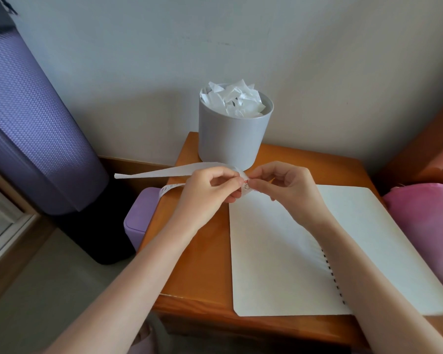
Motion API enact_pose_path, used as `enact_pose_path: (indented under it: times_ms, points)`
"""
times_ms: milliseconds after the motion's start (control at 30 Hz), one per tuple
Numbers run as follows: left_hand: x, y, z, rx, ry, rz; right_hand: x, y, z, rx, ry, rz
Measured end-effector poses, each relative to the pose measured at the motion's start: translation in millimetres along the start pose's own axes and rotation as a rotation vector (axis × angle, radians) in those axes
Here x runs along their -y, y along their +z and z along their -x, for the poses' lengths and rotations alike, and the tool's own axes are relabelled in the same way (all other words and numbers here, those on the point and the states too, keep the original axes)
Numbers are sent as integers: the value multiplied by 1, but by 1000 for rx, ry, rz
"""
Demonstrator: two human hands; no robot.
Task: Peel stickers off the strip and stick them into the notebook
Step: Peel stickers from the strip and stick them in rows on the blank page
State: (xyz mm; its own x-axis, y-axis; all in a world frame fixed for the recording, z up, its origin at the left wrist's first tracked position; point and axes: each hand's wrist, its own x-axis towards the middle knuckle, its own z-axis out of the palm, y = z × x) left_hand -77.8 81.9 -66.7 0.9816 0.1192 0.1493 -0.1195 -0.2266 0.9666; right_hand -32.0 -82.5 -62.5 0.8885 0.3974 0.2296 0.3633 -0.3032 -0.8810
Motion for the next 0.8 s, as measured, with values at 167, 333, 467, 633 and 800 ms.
enact_pose_path:
  times_ms: [167,333,467,633,800]
  points:
    - [-1,1,1,0,-20,20,-1,0,0,3,-25,21]
    - [-4,2,2,6,-52,59,-1,1,0,3,-47,23]
    - [-5,3,3,-8,-74,106,-1,0,1,13,-63,34]
    - [-4,3,3,-39,-72,55,-3,1,1,13,-90,104]
    - [1,3,2,-53,-82,14,-1,1,2,9,-131,165]
